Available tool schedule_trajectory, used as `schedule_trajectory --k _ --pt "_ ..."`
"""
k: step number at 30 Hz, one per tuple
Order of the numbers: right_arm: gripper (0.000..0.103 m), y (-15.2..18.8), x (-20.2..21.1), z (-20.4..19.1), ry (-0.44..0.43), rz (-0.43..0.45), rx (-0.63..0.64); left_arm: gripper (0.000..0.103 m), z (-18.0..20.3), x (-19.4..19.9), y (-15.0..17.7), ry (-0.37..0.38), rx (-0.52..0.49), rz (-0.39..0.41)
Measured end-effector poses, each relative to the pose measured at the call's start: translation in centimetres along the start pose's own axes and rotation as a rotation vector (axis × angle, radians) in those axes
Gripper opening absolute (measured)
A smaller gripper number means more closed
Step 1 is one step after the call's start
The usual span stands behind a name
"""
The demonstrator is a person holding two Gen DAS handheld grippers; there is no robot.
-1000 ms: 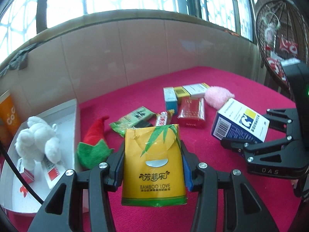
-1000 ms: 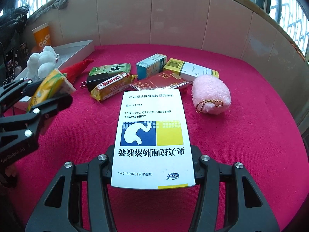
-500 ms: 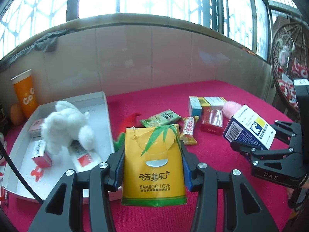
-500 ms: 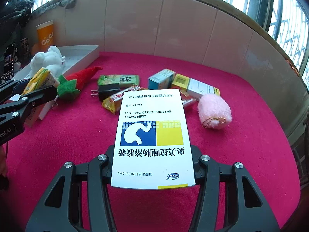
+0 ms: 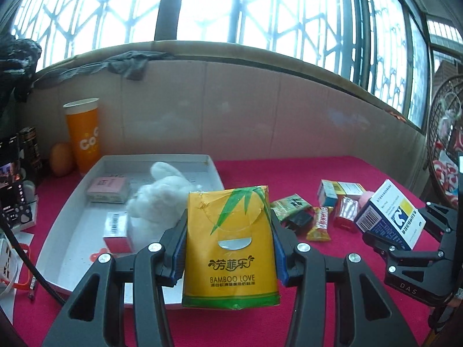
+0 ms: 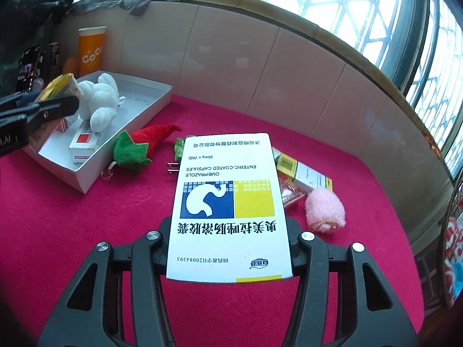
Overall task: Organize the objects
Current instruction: 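Lift and carry tissue pack and medicine box over the white tray with both tools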
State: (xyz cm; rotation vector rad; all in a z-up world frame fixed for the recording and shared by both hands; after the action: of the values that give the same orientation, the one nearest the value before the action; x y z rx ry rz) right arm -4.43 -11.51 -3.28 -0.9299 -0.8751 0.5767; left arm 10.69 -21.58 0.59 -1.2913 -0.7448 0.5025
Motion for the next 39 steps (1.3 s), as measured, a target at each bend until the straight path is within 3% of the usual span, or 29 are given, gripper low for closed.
schedule_trajectory --k 12,22,32,37,39 --pt "0.051 -4.1 -0.5 -4.0 -0.035 0.052 0.103 0.048 -6.5 0.8 -0.9 -0.11 0.074 0.028" --pt "0.051 -6.5 -1.5 -7.8 -0.098 0.085 0.149 0.048 -11.5 0.5 -1.6 -0.202 0.077 0.025" --pt "0.051 -9.4 -3.7 -12.3 -0.306 0.064 -0.017 0.049 -14.9 -2.0 -1.9 -0.236 0.087 -0.037" --pt "0.051 -10.6 -3.5 -16.0 -0.414 0.084 -0.031 0.049 -17.1 -4.6 -3.4 -0.239 0.142 -0.072" --pt "0.051 -11.6 -4.2 -16.8 -0.413 0.102 -0.025 0.049 -17.4 -5.4 -4.0 -0.234 0.148 -0.088"
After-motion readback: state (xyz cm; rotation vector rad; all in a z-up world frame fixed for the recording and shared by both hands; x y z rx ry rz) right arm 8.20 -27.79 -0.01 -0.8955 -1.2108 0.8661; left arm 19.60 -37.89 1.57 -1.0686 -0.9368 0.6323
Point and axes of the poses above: each gripper's, at about its wrist camera, not at the fingertips, and x roughly against the way its jaws point, z to its right, y to its underside, the point moved 9 cm from there along -x, roughly the way its jaws point, and after that the axes turned 14 degrees about z, right-handed, at the moved point
